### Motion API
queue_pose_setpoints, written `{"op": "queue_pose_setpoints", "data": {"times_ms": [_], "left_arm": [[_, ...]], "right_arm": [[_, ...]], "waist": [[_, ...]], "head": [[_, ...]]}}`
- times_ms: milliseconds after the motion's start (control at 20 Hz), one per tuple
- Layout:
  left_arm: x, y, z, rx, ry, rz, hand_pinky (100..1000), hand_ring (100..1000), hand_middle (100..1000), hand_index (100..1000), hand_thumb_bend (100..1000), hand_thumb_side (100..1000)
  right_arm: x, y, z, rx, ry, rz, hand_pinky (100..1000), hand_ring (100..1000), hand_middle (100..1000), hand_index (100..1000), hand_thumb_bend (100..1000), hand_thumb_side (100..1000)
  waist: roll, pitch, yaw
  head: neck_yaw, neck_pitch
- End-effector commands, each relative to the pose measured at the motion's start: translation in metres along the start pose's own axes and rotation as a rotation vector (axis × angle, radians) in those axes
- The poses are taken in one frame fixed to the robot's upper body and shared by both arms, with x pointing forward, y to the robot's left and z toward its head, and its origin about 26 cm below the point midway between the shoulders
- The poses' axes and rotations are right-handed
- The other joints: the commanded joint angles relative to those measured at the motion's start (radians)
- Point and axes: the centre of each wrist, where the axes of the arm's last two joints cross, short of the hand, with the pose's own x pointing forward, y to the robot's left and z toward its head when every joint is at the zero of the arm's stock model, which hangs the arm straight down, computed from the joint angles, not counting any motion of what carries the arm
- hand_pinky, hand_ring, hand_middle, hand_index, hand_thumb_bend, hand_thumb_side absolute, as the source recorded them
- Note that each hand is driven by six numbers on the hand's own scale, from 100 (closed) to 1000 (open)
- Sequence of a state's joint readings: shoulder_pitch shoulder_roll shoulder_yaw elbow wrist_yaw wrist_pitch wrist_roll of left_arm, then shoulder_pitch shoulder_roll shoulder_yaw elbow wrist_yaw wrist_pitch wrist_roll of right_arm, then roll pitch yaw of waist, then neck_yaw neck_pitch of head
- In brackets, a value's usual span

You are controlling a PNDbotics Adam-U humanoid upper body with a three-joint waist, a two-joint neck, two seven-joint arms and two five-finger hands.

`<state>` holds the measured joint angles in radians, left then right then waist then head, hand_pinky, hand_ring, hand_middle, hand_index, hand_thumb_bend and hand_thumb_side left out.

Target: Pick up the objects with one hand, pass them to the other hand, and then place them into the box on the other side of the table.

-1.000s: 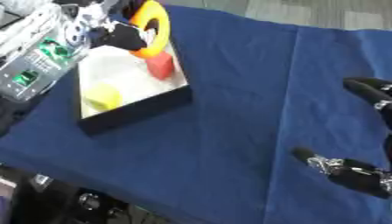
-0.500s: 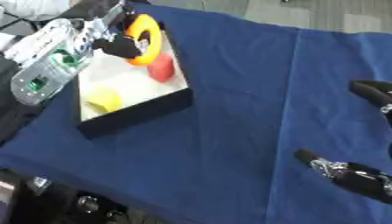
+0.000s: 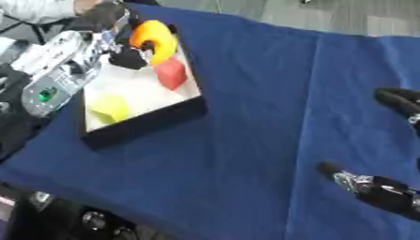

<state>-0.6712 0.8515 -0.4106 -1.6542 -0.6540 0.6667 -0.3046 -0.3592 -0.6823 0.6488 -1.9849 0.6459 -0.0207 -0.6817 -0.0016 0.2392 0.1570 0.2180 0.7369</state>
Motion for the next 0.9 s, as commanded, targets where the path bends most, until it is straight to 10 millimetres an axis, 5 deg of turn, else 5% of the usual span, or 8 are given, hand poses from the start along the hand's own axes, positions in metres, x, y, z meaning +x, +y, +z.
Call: {"op": "queue_pose_setpoints", "data": {"times_ms": [50,350,500,700,900], "left_arm": [[-0.005,0.013,0.001,0.028,0.033,-0.061,916,857,793,855,100,584],[-0.006,0.018,0.005,0.038,0.047,-0.093,916,852,792,858,100,566],[-0.006,0.021,0.008,0.045,0.048,-0.081,886,760,787,855,100,461],[-0.005,0.027,0.014,0.060,0.039,-0.044,886,768,781,852,100,275],[0.000,0.038,0.028,0.078,-0.008,0.035,883,748,750,807,100,248]], "right_arm": [[0.000,-0.006,-0.004,-0.015,-0.010,0.012,774,773,733,829,783,217],[-0.003,-0.008,-0.002,-0.023,0.002,0.016,775,774,731,829,793,224],[-0.003,-0.009,-0.002,-0.029,0.006,0.014,775,775,731,830,791,224],[-0.005,-0.010,-0.001,-0.035,0.016,0.015,775,775,731,830,789,223],[-0.006,-0.011,0.000,-0.041,0.024,0.015,775,775,731,831,787,223]], "waist": [[-0.004,0.000,0.001],[-0.001,-0.010,0.001],[0.001,-0.013,0.002],[0.002,-0.018,0.003],[0.003,-0.025,0.005]], "head": [[-0.008,0.004],[-0.031,0.017],[-0.042,0.023],[-0.049,0.028],[-0.052,0.031]]}}
